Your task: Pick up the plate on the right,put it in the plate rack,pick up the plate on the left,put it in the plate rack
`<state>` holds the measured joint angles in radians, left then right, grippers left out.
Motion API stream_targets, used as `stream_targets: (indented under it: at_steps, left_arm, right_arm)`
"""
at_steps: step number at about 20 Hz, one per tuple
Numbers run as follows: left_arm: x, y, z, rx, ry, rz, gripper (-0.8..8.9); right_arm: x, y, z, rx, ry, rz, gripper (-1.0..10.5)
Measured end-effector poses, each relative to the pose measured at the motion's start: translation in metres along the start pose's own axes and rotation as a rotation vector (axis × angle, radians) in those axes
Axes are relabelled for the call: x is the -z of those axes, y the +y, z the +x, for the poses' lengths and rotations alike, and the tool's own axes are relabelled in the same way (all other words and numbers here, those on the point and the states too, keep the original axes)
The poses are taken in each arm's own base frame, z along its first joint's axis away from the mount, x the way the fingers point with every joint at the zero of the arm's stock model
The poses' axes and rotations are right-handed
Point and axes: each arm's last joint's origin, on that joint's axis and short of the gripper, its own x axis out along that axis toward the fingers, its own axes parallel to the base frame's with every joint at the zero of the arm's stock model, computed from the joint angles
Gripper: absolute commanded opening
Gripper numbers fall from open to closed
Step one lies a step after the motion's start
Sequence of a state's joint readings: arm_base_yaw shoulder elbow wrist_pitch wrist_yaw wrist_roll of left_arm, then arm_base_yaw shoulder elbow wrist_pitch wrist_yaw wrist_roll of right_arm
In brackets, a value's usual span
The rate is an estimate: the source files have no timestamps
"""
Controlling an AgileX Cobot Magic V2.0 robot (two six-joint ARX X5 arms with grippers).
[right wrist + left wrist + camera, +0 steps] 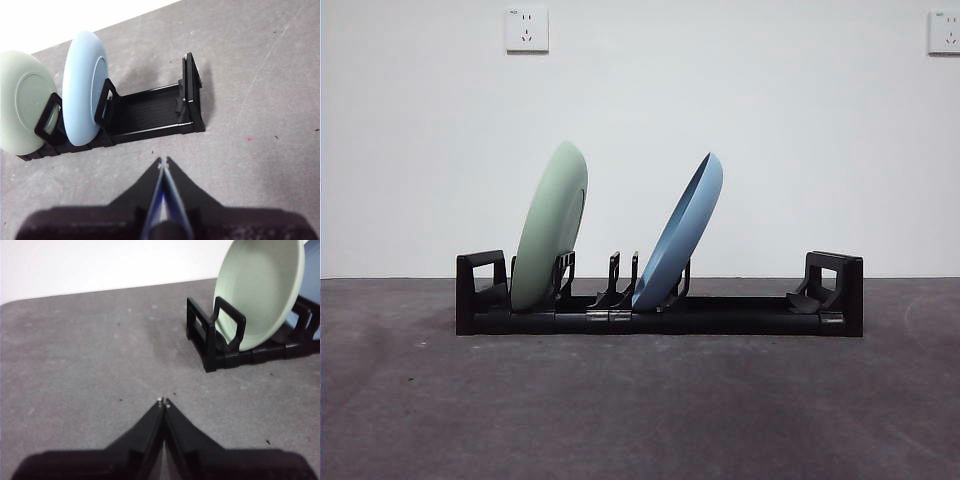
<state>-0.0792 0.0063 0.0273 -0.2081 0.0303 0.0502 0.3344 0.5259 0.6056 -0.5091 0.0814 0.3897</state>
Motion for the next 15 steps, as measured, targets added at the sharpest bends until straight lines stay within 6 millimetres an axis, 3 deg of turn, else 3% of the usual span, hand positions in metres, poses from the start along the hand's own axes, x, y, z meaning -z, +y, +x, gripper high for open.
stream_targets:
  at_steps: [15]
  left_arm:
    - [0.0,0.0,0.0,-0.001,-0.003,-0.018,-0.03]
  right_arm:
    - [0.0,0.0,0.0,0.0,0.0,0.0,0.0]
